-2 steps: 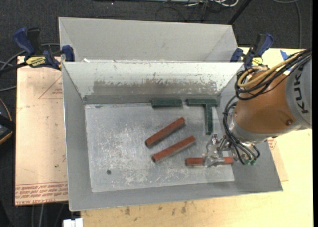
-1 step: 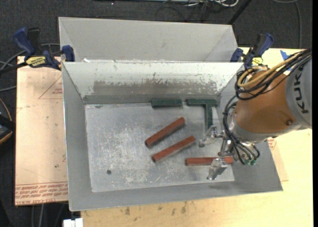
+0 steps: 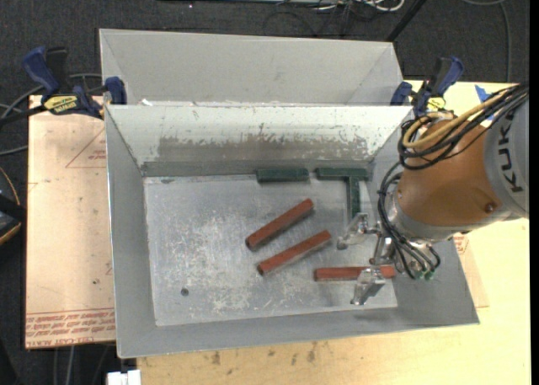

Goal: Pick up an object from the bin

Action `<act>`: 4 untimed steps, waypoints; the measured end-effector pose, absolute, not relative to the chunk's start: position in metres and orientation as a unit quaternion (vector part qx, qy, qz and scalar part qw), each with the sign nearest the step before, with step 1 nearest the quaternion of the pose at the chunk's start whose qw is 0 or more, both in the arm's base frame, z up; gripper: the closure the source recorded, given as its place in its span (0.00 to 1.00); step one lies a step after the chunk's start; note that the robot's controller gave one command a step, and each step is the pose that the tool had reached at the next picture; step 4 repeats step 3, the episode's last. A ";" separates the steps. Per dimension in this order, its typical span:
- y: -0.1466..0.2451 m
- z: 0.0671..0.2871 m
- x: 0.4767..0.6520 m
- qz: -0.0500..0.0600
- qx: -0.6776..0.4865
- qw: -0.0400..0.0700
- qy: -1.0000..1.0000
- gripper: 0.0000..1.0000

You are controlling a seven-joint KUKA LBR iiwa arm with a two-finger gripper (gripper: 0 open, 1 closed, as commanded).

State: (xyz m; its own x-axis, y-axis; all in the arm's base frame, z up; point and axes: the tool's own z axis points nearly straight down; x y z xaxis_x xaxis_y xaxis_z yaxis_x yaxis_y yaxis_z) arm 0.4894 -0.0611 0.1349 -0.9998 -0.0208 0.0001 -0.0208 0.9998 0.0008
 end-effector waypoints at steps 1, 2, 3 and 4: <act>-0.057 0.078 0.517 0.000 -0.026 -0.010 -1.000 1.00; -0.057 0.078 0.517 0.000 -0.026 -0.010 -1.000 1.00; -0.065 0.234 0.539 0.000 -0.022 -0.003 -1.000 1.00; -0.065 0.234 0.539 0.000 -0.022 -0.003 -1.000 1.00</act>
Offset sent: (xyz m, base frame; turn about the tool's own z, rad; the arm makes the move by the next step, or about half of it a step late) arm 0.0000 0.0000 0.0000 0.0000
